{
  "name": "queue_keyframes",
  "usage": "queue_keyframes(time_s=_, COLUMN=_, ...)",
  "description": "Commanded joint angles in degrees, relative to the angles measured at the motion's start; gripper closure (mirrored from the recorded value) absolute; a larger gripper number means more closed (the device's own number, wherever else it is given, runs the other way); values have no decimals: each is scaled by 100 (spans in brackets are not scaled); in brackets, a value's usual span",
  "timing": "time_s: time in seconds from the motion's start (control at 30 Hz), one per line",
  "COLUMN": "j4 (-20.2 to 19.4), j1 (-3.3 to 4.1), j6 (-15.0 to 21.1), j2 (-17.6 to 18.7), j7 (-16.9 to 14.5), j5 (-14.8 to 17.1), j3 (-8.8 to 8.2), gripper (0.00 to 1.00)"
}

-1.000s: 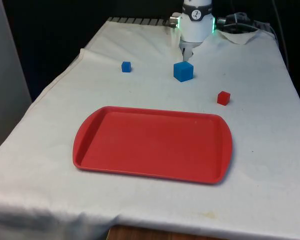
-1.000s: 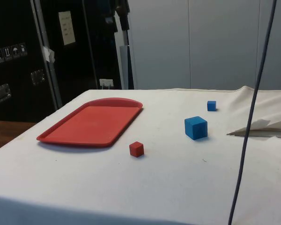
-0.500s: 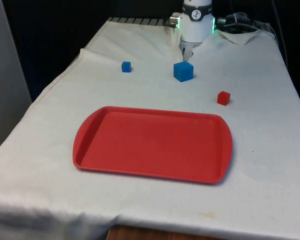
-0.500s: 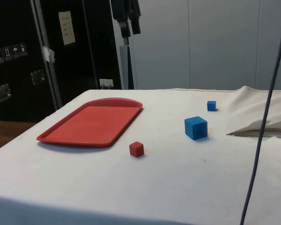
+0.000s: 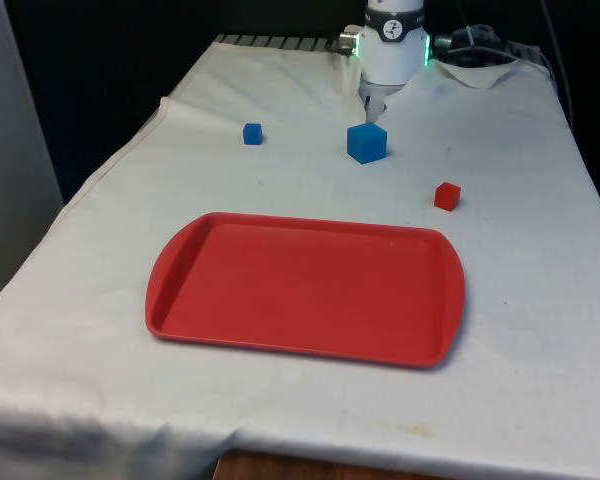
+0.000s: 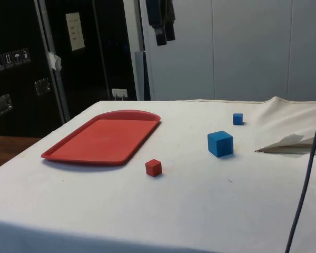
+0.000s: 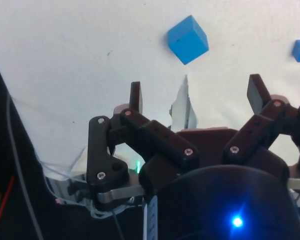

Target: Pick up the largest block and place it onto the tray.

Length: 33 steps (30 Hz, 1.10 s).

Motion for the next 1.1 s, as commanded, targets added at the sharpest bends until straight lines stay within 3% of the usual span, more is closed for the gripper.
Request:
queue_keyframes(time_s=0.0, j4=-103, j1=-29, j6=103, j2=-86, j7=57, j5=-97, j3=17, gripper=0)
queue_keyframes(time_s=0.03, j4=-63, j1=-11, j6=23, j2=-46, j7=0, j5=-29, j3=0, gripper=0)
queue_keyframes(time_s=0.27, j4=-613, j1=-138, j6=372, j2=-447, j7=52, j5=-315, j3=0, gripper=0)
queue_keyframes(time_s=0.3, j4=-521, j1=-103, j6=264, j2=-372, j7=11, j5=-229, j3=-11, gripper=0)
queue_keyframes(time_s=0.37, j4=-808, j1=-172, j6=504, j2=-567, j7=46, j5=-390, j3=-17, gripper=0)
queue_keyframes(time_s=0.6, j4=-1255, j1=-258, j6=825, j2=-819, j7=34, j5=-550, j3=-92, gripper=0)
queue_keyframes(time_s=0.63, j4=-1175, j1=-218, j6=722, j2=-751, j7=6, j5=-470, j3=-97, gripper=0)
queue_keyframes(time_s=0.7, j4=-1444, j1=-292, j6=957, j2=-922, j7=40, j5=-619, j3=-120, gripper=0)
queue_keyframes(time_s=0.87, j4=-1822, j1=-350, j6=1232, j2=-1117, j7=63, j5=-751, j3=-166, gripper=0)
queue_keyframes(time_s=0.9, j4=-1770, j1=-304, j6=1146, j2=-1071, j7=11, j5=-676, j3=-195, gripper=0)
queue_keyframes(time_s=0.93, j4=-1902, j1=-361, j6=1289, j2=-1146, j7=69, j5=-773, j3=-172, gripper=0)
queue_keyframes(time_s=1.07, j4=-2177, j1=-395, j6=1507, j2=-1232, j7=126, j5=-848, j3=-189, gripper=0)
